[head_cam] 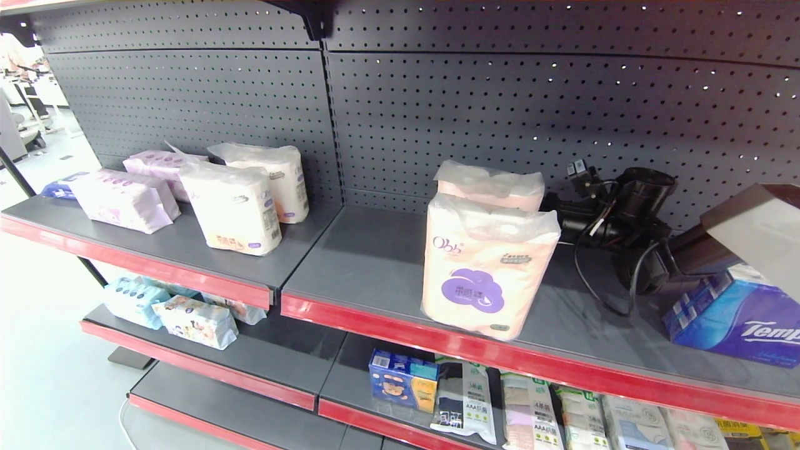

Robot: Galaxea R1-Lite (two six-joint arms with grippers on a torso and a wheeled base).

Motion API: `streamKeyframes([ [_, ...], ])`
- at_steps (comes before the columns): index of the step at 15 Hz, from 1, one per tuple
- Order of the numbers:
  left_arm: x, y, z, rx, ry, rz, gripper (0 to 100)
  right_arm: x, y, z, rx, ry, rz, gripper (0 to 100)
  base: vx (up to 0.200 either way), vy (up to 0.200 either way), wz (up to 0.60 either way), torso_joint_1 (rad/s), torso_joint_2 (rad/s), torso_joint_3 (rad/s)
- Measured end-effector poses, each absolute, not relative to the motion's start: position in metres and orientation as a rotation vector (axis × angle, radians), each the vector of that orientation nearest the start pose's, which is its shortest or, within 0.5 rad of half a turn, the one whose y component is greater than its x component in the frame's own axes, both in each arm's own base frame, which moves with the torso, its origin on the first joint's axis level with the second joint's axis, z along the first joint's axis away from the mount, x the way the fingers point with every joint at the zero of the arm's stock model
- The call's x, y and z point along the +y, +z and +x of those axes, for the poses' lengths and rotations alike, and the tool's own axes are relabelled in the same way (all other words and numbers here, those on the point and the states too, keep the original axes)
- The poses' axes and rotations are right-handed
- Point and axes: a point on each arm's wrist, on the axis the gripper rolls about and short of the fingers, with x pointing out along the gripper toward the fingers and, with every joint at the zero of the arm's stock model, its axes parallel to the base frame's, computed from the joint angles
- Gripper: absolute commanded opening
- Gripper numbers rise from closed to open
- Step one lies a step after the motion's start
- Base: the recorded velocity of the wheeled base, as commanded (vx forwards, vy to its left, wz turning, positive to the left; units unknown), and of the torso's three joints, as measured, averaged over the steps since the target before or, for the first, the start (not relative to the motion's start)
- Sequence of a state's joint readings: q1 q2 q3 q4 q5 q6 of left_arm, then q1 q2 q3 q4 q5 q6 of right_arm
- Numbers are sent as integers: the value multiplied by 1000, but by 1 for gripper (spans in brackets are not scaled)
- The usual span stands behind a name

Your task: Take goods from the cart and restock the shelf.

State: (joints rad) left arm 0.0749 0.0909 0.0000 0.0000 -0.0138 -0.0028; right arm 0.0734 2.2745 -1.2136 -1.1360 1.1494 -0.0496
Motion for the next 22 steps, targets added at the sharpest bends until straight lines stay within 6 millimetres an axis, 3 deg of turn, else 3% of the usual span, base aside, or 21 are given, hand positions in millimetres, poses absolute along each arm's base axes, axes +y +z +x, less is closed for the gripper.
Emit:
streamKeyframes([
  [22, -1, 77, -16, 91, 61, -7, 100, 51, 157, 420, -148, 1211, -85, 100, 0, 0, 0, 0, 0, 0],
])
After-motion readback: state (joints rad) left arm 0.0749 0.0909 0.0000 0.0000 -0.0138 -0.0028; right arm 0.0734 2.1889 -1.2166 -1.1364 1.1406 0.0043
